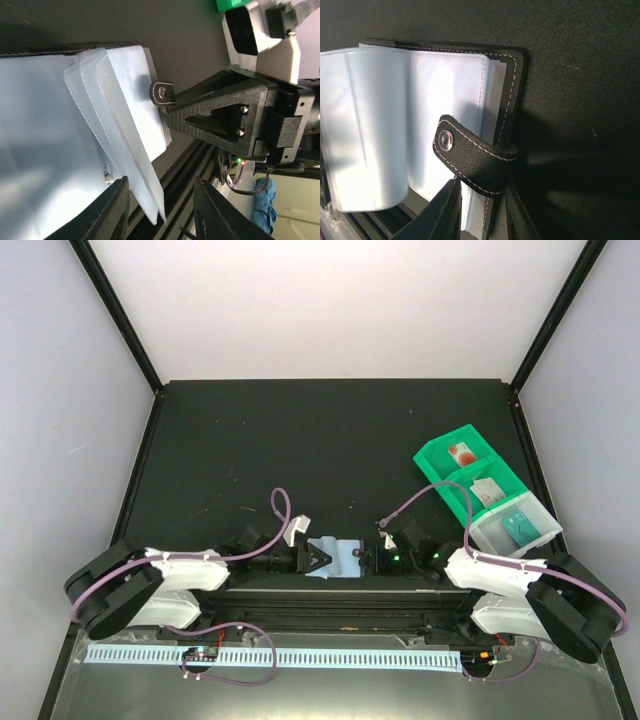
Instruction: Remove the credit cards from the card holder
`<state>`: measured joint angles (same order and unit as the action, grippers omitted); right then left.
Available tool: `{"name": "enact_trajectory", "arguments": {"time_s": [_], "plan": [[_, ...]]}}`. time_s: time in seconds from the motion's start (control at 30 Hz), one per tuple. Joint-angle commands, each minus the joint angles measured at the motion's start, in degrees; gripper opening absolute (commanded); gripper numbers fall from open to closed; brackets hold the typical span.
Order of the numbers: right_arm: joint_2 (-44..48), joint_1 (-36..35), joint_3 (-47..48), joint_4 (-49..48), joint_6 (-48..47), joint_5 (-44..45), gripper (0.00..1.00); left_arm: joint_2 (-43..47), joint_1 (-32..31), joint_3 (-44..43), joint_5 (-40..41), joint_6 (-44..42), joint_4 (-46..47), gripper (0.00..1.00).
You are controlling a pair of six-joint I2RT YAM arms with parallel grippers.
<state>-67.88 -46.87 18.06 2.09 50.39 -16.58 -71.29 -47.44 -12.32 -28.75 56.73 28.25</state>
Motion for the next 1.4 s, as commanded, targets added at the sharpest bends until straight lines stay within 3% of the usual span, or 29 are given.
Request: {"name": "enact_trajectory", "arguments": {"time_s": [0.0,0.17,0.27,0.47,0.73,0.9,1.17,1.27,1.37], "plan": [[1.47,-0.36,-0.57,-0.91,-0.27,1.68,0.29,-6.21,-2.32,-5.17,-3.44,1.39,6.13,0.36],[7.68,-0.37,-0.08,4.71,-0.82,6.97,0.36,-8.54,-3.53,-6.27,-4.23,2.65,9.46,0.36],[13.05,-0.35,0.11,8.63,-1.07,10.80,0.38,-7.44,-3.46,-6.06,-3.90,1.66,7.76,0.41],[20.19,-0.40,0.28,10.48,-1.73,10.08,0.38,-0.02,-3.29,-7.26,2.04,-4.36,-8.15,0.54],[17.63,-1.46,1.80,7.56,-0.52,6.04,0.38,9.56,-2.16,-5.96,7.78,-7.55,-18.72,0.66],[16.70,-3.14,2.67,7.16,0.40,6.50,0.38,8.71,-2.02,-3.47,5.18,-4.56,-11.41,0.66],[20.55,-3.56,1.53,7.37,0.96,8.01,0.36,-4.15,-4.63,-7.28,-2.94,-0.07,2.84,0.63],[20.76,-3.58,1.32,7.66,1.04,7.85,0.36,-2.88,-4.77,-7.73,-1.23,0.00,1.33,0.63],[19.58,-3.80,1.41,7.12,1.36,7.00,0.34,1.48,-4.57,-8.23,2.99,-3.33,-7.75,0.69]]}}
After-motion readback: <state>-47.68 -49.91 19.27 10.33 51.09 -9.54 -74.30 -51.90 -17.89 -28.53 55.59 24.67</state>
